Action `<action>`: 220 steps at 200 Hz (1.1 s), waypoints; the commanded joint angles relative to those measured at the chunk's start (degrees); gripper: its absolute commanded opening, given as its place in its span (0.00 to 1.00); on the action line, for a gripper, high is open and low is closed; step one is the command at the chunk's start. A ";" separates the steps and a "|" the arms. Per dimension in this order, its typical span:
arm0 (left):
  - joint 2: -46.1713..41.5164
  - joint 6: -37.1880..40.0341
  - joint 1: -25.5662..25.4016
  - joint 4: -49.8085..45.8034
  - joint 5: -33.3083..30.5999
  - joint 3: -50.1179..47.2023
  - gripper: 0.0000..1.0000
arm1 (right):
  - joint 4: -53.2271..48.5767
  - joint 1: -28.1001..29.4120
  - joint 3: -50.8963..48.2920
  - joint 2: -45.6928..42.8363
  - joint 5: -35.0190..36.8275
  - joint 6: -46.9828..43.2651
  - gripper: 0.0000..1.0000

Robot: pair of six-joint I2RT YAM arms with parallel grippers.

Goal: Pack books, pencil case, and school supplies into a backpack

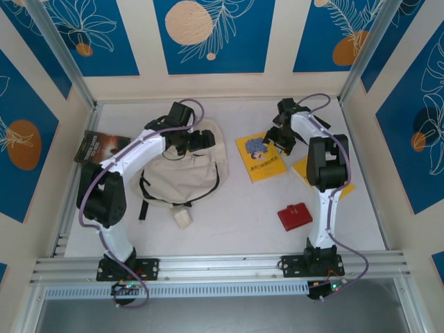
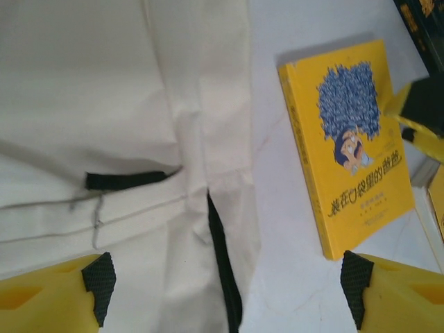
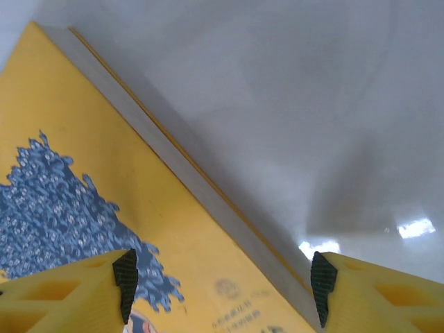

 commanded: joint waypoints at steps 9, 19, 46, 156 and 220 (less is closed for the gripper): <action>-0.65 -3.36 -3.97 -1.75 -2.90 0.15 0.83 | -4.01 0.46 2.95 1.99 -3.84 -4.55 0.61; -0.09 -4.24 -4.99 -1.46 -3.49 0.39 0.82 | -4.24 0.72 2.45 2.08 -4.31 -5.12 0.56; 2.16 -6.38 -7.56 -1.64 -4.51 1.59 0.78 | -5.63 2.72 -0.07 0.99 -2.77 -5.85 0.45; 10.58 -7.79 -12.71 -0.99 -4.00 2.88 0.49 | 0.91 14.33 -28.09 -18.63 -10.48 1.16 0.41; 18.41 -2.72 -13.18 -5.22 -2.87 10.37 0.44 | 5.86 9.12 -32.02 -22.52 -16.32 4.02 0.44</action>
